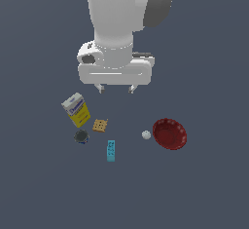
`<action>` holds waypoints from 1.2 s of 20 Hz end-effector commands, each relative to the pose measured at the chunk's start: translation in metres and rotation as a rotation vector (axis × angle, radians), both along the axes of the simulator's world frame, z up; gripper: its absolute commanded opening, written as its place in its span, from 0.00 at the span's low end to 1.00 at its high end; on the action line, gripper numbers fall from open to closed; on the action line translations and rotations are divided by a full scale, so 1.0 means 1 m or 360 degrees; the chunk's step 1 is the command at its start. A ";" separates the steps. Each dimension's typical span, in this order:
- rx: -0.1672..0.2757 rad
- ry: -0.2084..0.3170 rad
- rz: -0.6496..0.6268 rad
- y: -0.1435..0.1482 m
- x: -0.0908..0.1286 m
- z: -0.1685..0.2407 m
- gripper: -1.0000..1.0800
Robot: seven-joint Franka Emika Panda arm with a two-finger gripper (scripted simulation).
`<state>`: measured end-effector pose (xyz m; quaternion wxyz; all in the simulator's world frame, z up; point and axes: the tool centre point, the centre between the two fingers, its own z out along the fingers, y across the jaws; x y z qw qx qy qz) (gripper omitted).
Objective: Pick up a designated object from a clutter of objects.
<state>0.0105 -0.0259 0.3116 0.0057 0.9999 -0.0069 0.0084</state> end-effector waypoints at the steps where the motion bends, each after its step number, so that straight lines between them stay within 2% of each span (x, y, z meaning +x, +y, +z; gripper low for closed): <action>1: 0.0000 0.0000 0.0000 0.000 0.000 0.000 0.96; 9: 0.0039 0.0011 0.0080 0.028 -0.004 0.002 0.96; 15: 0.0039 0.0011 0.0085 0.029 -0.004 0.003 0.96; 19: 0.0041 0.0012 0.0029 0.015 -0.004 -0.004 0.96; 24: 0.0044 0.0013 -0.0152 -0.027 -0.007 -0.024 0.96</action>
